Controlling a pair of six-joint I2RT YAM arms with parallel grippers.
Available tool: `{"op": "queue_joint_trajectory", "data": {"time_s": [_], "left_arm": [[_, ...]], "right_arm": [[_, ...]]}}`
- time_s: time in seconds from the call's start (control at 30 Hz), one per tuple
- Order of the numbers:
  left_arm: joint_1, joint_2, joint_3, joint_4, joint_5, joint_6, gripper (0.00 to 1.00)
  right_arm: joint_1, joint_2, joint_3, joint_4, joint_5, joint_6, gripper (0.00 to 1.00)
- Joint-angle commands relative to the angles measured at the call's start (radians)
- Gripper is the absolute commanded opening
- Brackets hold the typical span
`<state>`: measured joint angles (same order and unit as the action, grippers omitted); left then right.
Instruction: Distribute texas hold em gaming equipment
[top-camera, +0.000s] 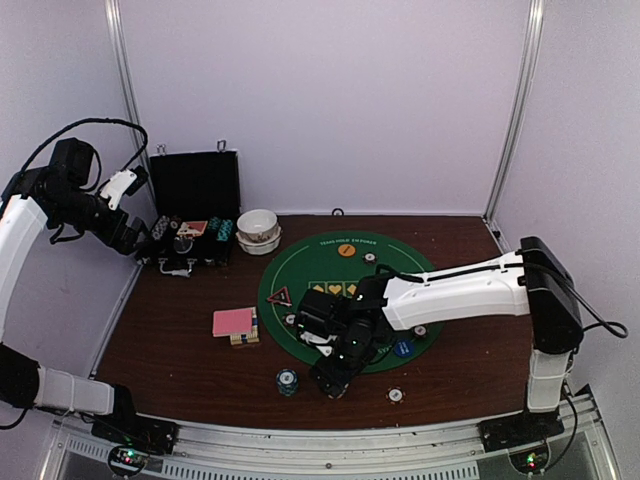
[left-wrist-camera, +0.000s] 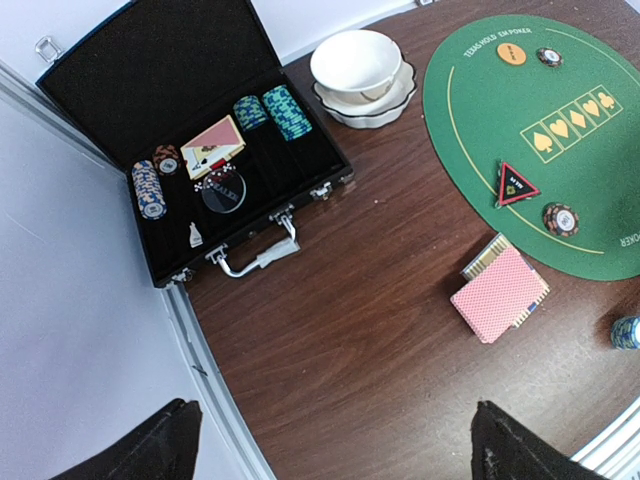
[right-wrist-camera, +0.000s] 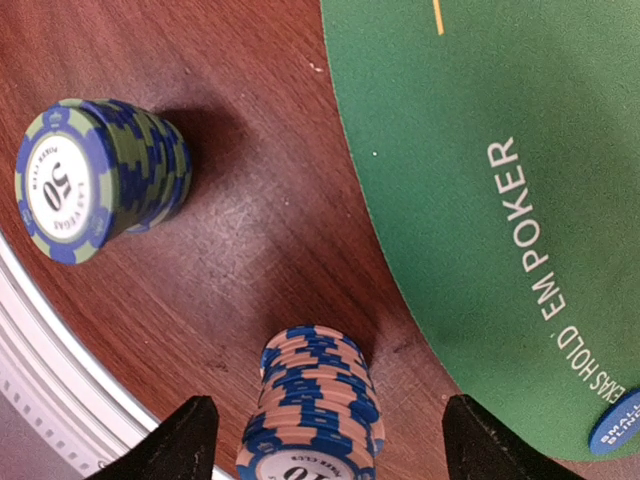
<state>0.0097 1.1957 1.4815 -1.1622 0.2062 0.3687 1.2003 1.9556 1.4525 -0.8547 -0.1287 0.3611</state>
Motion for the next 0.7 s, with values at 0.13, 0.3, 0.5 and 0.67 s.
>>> {"op": "queue_joint_trajectory", "data": {"time_s": [0.13, 0.3, 0.5, 0.67], "left_arm": [[0.007, -0.013, 0.028, -0.001, 0.011, 0.01, 0.98], [0.007, -0.013, 0.028, -0.001, 0.011, 0.012, 0.97], [0.008, -0.012, 0.024, -0.001, 0.012, 0.012, 0.97], [0.007, -0.012, 0.023, -0.001, 0.013, 0.012, 0.98]], "right_arm": [[0.003, 0.026, 0.022, 0.021, -0.005, -0.007, 0.74], [0.003, 0.029, 0.018, 0.026, -0.007, -0.004, 0.68], [0.004, 0.02, 0.019, 0.025, -0.007, -0.004, 0.59], [0.004, 0.003, 0.021, 0.015, 0.001, -0.004, 0.49]]}}
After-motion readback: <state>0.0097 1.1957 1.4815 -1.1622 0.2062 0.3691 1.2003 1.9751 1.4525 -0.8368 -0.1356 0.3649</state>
